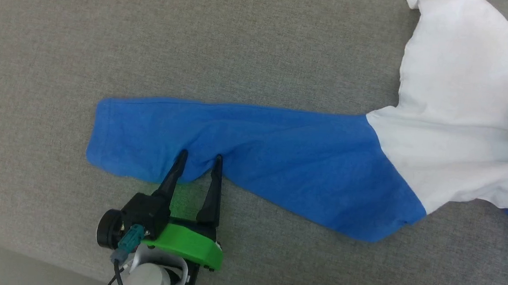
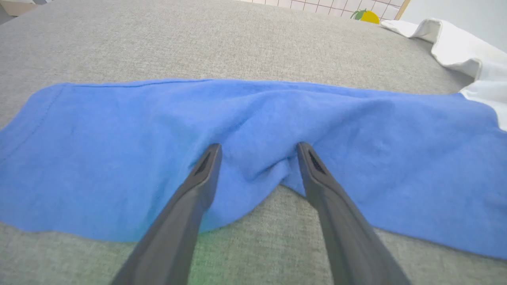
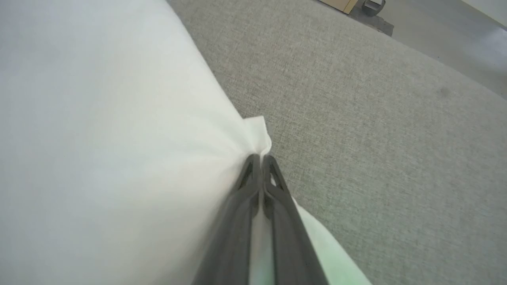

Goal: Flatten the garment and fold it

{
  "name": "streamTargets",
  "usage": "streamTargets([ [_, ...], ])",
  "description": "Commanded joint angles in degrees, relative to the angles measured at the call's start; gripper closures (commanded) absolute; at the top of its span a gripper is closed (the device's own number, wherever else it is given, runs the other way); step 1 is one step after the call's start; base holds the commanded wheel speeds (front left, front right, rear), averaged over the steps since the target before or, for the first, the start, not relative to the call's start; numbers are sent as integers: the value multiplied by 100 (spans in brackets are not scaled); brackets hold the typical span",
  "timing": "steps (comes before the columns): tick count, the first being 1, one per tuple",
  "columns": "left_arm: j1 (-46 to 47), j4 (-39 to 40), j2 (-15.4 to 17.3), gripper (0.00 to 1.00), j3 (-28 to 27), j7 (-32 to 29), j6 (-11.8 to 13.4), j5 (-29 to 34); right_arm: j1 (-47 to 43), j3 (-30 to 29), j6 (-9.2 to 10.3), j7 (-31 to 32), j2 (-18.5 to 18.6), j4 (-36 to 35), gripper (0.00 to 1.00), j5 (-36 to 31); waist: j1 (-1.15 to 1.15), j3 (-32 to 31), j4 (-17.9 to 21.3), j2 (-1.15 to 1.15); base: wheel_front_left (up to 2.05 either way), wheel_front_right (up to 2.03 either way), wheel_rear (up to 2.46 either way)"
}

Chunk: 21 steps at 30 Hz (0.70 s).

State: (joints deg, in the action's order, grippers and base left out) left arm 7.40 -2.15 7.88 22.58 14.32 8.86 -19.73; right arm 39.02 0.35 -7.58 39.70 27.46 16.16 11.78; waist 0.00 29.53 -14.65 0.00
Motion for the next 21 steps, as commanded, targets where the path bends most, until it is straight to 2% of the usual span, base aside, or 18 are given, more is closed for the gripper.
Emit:
streamTargets([
  [1,115,-19,-11,0,-31,52,-35,25,102,30,9,-118,32,68,100,27,0,-51,29,0,0,0,0],
  [5,134,3,-15,0,-14,58,-69,53,827,10,9,-741,286,-121,100,-81,0,-21,-29,0,0,0,0],
  [11,189,-26,-77,0,64,63,-130,79,1702,268,9,-1255,412,7,100,-335,0,185,-241,0,0,0,0],
  [20,260,-112,-206,0,179,66,-190,123,1989,395,9,-1389,2,1136,100,-998,0,341,-517,0,0,0,0],
  [21,267,-117,-215,0,185,66,-191,129,1972,368,9,-1370,-42,1244,63,-1049,0,351,-516,0,0,0,0],
])
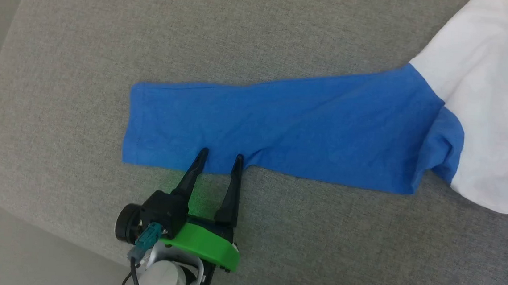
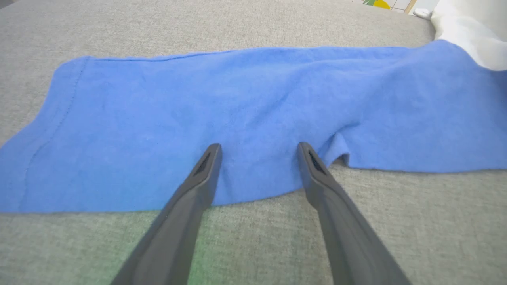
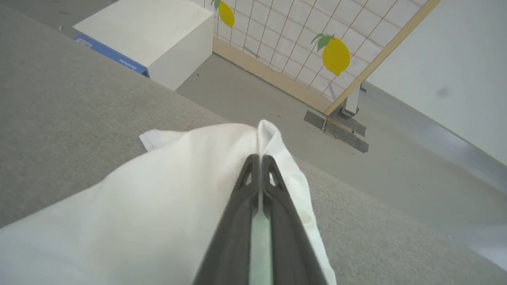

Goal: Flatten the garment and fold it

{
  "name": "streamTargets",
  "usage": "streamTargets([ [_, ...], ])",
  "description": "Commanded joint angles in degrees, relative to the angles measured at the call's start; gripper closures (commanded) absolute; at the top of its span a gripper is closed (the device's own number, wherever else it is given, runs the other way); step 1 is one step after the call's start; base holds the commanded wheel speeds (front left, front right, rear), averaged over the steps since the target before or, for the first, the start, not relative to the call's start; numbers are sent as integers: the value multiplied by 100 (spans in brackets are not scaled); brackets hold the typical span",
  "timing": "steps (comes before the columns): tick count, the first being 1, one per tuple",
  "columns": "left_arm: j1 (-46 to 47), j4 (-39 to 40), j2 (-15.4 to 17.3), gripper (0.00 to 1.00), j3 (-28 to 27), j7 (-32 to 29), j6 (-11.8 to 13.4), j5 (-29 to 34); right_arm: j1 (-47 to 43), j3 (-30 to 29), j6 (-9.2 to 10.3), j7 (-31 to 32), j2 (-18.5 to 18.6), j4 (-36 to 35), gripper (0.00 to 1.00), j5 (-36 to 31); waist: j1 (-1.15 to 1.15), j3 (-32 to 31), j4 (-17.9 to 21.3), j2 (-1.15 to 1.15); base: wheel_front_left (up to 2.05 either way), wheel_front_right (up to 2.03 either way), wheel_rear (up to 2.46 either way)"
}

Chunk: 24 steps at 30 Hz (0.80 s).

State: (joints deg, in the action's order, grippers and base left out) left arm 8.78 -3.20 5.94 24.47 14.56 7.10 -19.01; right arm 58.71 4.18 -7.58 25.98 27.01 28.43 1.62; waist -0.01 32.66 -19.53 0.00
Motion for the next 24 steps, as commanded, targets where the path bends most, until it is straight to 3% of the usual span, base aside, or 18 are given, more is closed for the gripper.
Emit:
streamTargets([
  [1,144,-18,-30,0,1,42,-17,67,-10,-83,9,0,-55,132,0,-78,1,48,-19,0,0,0,0],
  [8,226,-56,-55,0,-45,43,-32,124,21,-416,9,-335,-226,270,0,-216,1,-154,195,0,0,0,0],
  [14,124,-72,33,0,-176,43,12,158,-488,-887,9,-776,-458,-297,0,80,1,-652,508,0,0,0,0],
  [18,-54,-56,172,0,-267,38,70,156,-1426,-1161,9,-871,-707,-1159,0,346,1,-1064,772,0,0,0,0],
  [24,-423,98,368,0,-382,-67,191,99,-3432,-1635,9,-863,-1423,-3008,0,585,1,-1608,1149,0,0,0,0],
])
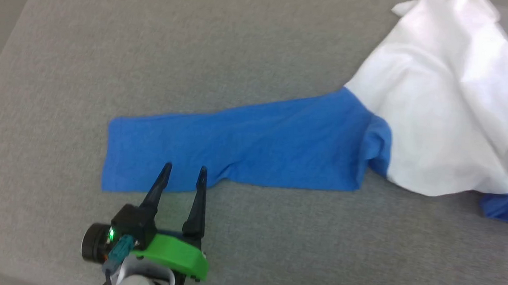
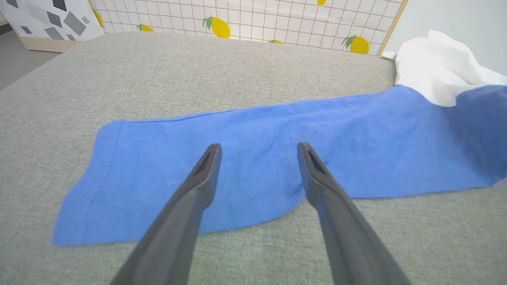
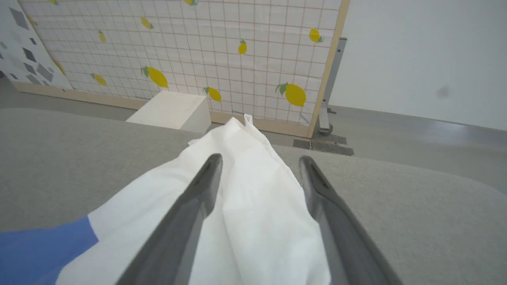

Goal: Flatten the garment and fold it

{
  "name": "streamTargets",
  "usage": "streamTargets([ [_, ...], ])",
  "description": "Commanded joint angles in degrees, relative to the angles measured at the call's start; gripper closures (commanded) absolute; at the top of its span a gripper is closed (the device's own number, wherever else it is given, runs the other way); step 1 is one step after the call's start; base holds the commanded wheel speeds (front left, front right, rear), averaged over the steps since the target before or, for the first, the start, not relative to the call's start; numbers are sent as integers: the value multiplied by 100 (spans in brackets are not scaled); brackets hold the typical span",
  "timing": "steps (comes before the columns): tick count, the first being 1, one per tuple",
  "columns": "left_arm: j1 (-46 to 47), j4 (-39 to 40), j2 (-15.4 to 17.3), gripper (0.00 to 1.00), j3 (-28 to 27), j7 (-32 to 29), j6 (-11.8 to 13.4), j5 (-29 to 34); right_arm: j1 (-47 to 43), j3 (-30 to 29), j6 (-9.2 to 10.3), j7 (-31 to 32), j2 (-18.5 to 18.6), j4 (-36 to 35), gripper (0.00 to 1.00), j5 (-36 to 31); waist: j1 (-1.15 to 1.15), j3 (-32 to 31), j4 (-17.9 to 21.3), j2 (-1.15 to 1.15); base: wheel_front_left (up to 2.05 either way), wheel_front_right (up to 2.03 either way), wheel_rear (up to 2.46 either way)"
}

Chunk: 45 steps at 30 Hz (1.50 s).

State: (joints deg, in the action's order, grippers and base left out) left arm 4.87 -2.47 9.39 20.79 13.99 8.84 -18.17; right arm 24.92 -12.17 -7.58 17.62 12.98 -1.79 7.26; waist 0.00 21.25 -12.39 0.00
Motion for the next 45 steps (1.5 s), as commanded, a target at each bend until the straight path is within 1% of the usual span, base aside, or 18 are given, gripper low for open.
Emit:
streamTargets([
  [1,-109,70,48,0,-30,-31,43,0,-481,-48,9,-27,-206,-286,0,65,0,-553,503,0,0,0,0],
  [4,-308,191,124,0,-58,-86,90,-32,-1596,-229,9,-147,-630,-1021,0,-98,0,-708,652,0,0,0,0],
  [6,-404,247,173,0,-63,-117,106,-40,-2209,-279,9,-287,-834,-1324,0,-195,0,-781,721,0,0,0,0],
  [8,-474,299,212,0,-64,-143,121,-43,-2706,-258,9,-469,-937,-1499,0,-327,0,-835,778,0,0,0,0],
  [10,-530,345,243,0,-64,-164,145,-37,-3048,-333,9,-596,-996,-1495,0,-208,0,-888,842,0,0,0,0],
  [13,-553,395,290,0,-14,-226,133,-12,-3339,-379,9,-803,-1006,-1301,0,61,0,-953,912,0,0,0,0],
  [15,-508,423,337,0,20,-298,119,27,-3398,-409,9,-920,-1007,-1164,0,295,0,-993,958,0,0,0,0],
  [19,-165,416,534,0,145,-630,23,225,-3369,-358,9,-1046,-1009,-1061,0,369,0,-1022,1008,0,0,0,0],
  [21,104,324,626,0,242,-963,-83,294,-3308,-346,9,-1075,-1009,-1060,0,336,0,-1007,1015,0,0,0,0],
  [25,698,-26,780,0,523,-1831,-442,355,-3170,-316,9,-1108,-1009,-1085,0,273,0,-886,1049,0,0,0,0],
  [26,854,-138,816,0,625,-2076,-584,356,-3142,-302,9,-1114,-1009,-1092,0,275,0,-842,1061,0,0,0,0],
  [32,1461,-869,1004,0,1123,-3340,-1228,355,-3081,-204,9,-1098,-1010,-1095,0,293,0,-606,1165,0,0,0,0],
  [36,1679,-1199,1049,0,1331,-3843,-1419,257,-3017,-187,9,-1098,-1010,-1108,0,285,0,-456,1233,0,0,0,0],
  [39,1833,-1409,1099,0,1505,-3964,-1497,291,-2968,-189,9,-1105,-1010,-1111,0,280,0,-362,1257,0,0,0,0],
  [40,1905,-1465,1126,60,1583,-3917,-1520,346,-2953,-189,9,-1107,-1010,-1110,0,279,0,-334,1258,0,0,0,0],
  [41,1946,-1524,1139,100,1638,-3892,-1536,363,-2941,-189,9,-1110,-1010,-1106,0,280,0,-320,1257,0,0,0,0],
  [43,1988,-1601,1107,100,1718,-3810,-1569,262,-2918,-187,9,-1111,-1010,-1086,0,278,0,-313,1244,0,0,0,0],
  [45,1974,-1573,1024,100,1659,-3625,-1580,73,-2910,-194,9,-1110,-1010,-1062,0,282,0,-350,1208,0,0,0,0],
])
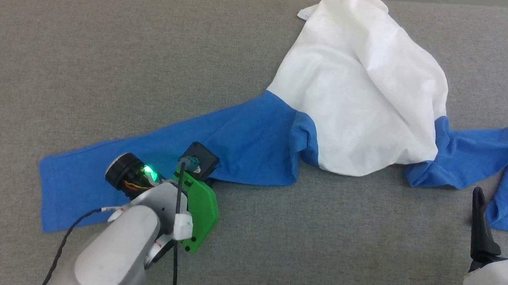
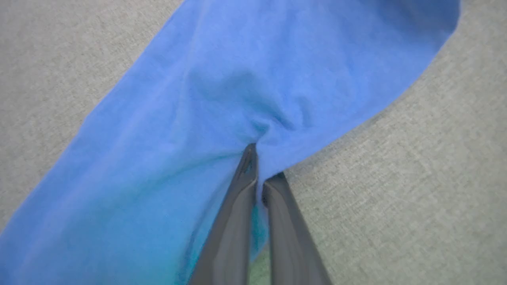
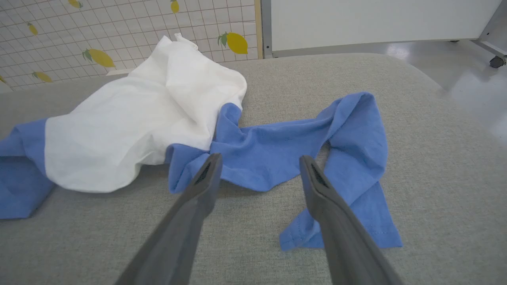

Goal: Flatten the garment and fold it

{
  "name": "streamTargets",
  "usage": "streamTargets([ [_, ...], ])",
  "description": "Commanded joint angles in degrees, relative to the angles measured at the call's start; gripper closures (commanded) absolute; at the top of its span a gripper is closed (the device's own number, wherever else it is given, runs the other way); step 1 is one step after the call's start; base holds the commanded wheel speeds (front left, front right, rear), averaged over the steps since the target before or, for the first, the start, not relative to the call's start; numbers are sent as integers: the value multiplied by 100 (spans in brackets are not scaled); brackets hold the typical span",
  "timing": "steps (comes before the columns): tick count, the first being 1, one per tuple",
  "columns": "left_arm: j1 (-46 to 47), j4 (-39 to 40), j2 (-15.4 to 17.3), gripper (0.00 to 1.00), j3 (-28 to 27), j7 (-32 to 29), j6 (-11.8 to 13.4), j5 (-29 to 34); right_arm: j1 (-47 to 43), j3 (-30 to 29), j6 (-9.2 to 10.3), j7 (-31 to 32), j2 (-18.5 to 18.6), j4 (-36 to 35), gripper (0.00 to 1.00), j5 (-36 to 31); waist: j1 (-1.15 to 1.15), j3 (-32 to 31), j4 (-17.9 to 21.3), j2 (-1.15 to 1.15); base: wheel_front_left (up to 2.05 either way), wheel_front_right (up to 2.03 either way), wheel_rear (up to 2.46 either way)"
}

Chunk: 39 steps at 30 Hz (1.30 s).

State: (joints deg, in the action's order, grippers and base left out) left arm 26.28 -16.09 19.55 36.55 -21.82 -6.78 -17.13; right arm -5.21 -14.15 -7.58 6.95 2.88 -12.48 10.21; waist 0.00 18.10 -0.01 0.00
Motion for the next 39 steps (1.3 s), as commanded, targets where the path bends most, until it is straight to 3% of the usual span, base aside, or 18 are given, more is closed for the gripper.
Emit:
streamTargets([
  [1,-176,-175,-8,100,38,65,-14,-84,103,5,9,-43,0,16,0,-15,0,-61,-46,0,0,0,0],
  [7,-590,587,-135,100,-797,870,455,-778,45,7,9,-27,0,61,0,-10,0,-315,-171,0,0,0,0],
  [10,-878,1148,60,100,-1445,1221,1004,-899,-9,20,9,-1,0,64,0,4,0,-403,-226,0,0,0,0],
  [15,-1369,1519,468,100,-2134,1464,1961,-549,-44,74,9,46,0,75,0,14,0,-418,-269,0,0,0,0],
  [16,-1476,1510,468,95,-2196,1477,2094,-527,-52,91,9,66,0,80,0,14,0,-413,-272,0,0,0,0],
  [17,-1555,1463,479,79,-2201,1462,2159,-498,-55,101,9,78,0,82,0,12,0,-408,-271,0,0,0,0],
  [18,-1636,1379,467,51,-2192,1442,2219,-483,-54,110,9,88,0,81,0,9,0,-400,-268,0,0,0,0],
  [19,-1681,1309,439,15,-2189,1444,2255,-490,-52,115,9,96,0,81,0,6,0,-395,-265,0,0,0,0],
  [20,-1763,1159,341,0,-2152,1483,2278,-533,-47,139,9,121,0,89,0,-2,0,-396,-249,0,0,0,0],
  [26,-1991,1254,-4,0,-2184,1876,2197,-855,-127,167,9,175,0,121,0,-21,0,-540,-239,0,0,0,0],
  [30,-2276,2025,-29,0,-2252,1987,2230,-963,-202,196,9,193,-1,127,0,4,0,-635,-230,0,0,0,0],
  [35,-2221,3021,217,0,-2099,1734,2194,-739,-227,255,9,208,-1,96,0,46,0,-603,-204,0,0,0,0],
  [39,-1596,3139,365,0,-1643,1359,1940,-357,-134,280,9,205,-1,32,0,52,0,-408,-114,0,0,0,0],
])
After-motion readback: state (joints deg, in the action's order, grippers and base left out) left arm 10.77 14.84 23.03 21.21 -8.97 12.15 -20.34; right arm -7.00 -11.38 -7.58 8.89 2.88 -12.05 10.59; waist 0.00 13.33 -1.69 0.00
